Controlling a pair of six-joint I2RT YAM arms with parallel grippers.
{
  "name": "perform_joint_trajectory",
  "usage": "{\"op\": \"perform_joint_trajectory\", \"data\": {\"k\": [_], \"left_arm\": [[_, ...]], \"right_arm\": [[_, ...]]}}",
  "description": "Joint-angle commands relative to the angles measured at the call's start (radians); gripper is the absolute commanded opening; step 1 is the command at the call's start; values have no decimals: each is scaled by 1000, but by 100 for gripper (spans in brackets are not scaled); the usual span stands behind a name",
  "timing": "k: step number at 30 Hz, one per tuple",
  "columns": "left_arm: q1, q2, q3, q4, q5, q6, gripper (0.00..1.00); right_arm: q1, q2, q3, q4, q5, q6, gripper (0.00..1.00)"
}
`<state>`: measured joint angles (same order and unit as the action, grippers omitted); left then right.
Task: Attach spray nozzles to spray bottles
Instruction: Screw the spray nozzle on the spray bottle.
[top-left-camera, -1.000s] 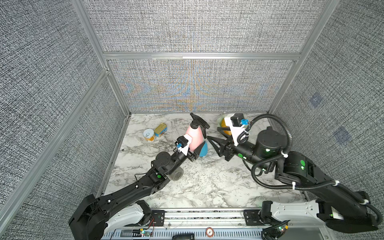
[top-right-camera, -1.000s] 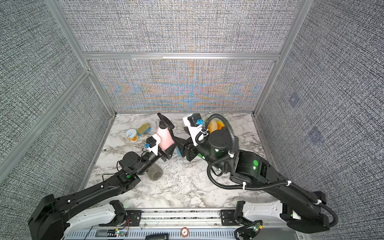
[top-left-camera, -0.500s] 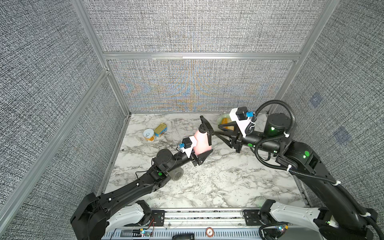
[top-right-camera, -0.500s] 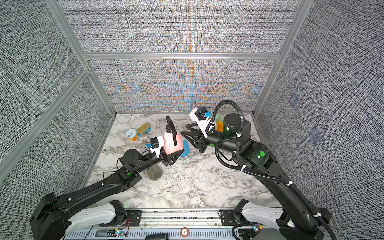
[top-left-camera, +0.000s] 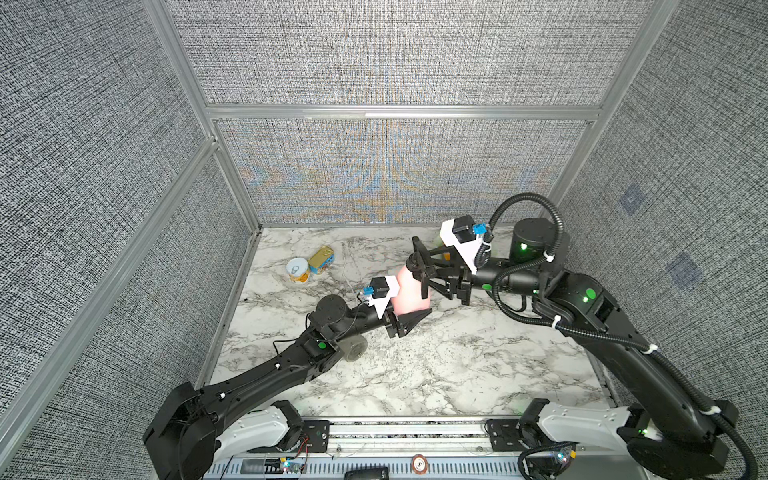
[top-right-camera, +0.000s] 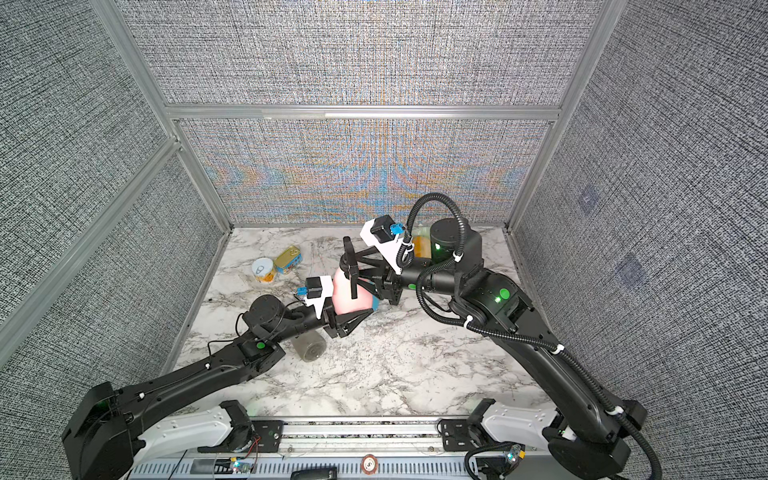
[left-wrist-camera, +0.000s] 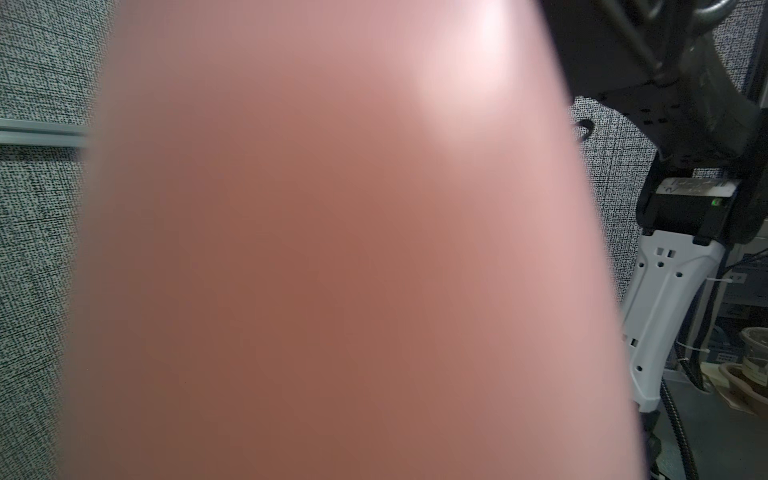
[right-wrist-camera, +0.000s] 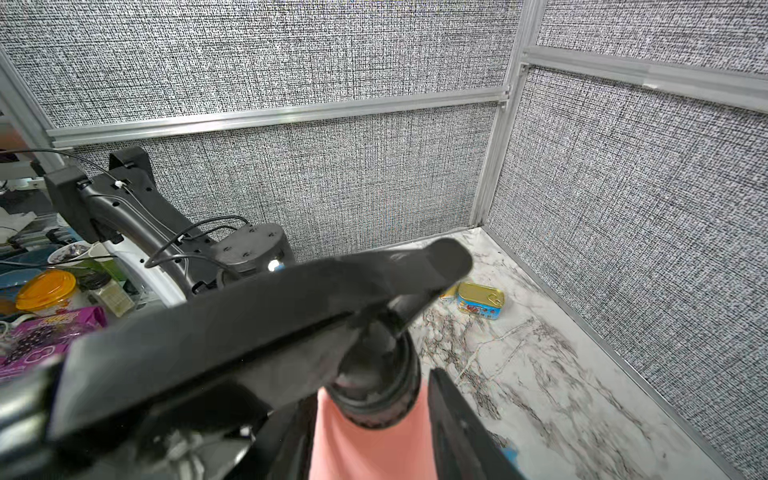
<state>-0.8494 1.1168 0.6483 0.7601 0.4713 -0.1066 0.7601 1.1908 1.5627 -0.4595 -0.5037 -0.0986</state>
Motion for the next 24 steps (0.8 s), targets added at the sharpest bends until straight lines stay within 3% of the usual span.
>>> {"op": "perform_joint_trajectory", "data": {"k": [1,17,24], "left_arm": [[1,1,6,-2,13,2,46],[0,0,11,-18,16,17,46],[-2,-7,11,-25,15,28,46]], "right_arm": [[0,-2,-7,46,-31,11,47],[-4,7,-25,121,20,57,48],[-11,4,-41,147,31,84,43]]}}
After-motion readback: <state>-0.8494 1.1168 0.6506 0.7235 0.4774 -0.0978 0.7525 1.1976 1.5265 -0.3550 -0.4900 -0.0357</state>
